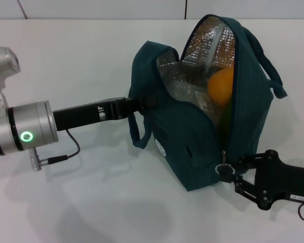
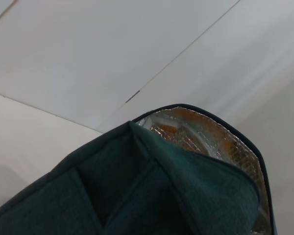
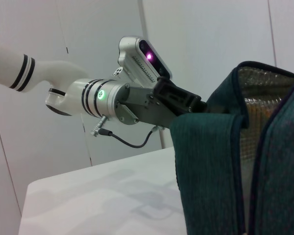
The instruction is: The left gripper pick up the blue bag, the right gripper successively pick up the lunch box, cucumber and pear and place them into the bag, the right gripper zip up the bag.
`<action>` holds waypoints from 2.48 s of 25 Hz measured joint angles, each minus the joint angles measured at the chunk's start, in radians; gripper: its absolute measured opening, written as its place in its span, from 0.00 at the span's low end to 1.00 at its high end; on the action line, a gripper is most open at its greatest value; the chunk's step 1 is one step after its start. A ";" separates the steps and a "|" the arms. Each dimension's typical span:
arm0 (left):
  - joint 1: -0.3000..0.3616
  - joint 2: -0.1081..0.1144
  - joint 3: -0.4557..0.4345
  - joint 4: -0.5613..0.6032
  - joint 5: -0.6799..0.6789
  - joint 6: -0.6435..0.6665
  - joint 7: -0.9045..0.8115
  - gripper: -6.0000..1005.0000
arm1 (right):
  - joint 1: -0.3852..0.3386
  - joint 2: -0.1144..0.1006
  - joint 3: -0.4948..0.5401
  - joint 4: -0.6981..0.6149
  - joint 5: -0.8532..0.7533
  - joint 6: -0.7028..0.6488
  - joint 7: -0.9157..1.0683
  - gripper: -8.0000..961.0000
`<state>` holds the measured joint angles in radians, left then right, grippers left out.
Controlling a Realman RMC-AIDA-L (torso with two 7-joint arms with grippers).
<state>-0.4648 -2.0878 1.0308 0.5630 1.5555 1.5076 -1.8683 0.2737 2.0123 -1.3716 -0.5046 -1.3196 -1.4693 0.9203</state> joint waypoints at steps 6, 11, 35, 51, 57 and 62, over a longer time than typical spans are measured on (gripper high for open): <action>0.001 0.000 0.000 0.000 0.000 -0.001 0.000 0.09 | 0.010 0.003 -0.001 0.020 0.000 0.010 -0.007 0.15; 0.004 0.000 0.000 0.000 0.000 -0.001 0.000 0.09 | 0.011 0.003 -0.002 0.021 0.001 0.029 -0.007 0.15; 0.017 0.002 -0.031 -0.009 -0.018 0.006 0.143 0.27 | -0.053 -0.016 0.104 0.000 -0.005 -0.112 -0.023 0.02; 0.085 0.007 -0.035 -0.004 -0.184 0.051 0.323 0.89 | -0.036 -0.002 0.137 -0.048 0.057 -0.175 -0.075 0.02; 0.116 0.020 -0.075 -0.006 -0.223 0.051 0.351 0.89 | -0.005 -0.003 0.137 -0.111 0.118 -0.163 -0.030 0.02; 0.127 0.020 -0.086 -0.007 -0.237 0.051 0.379 0.89 | 0.052 -0.005 0.138 -0.124 0.112 -0.124 0.033 0.02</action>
<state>-0.3373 -2.0677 0.9450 0.5562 1.3189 1.5588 -1.4897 0.3257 2.0076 -1.2333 -0.6287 -1.2079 -1.5932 0.9537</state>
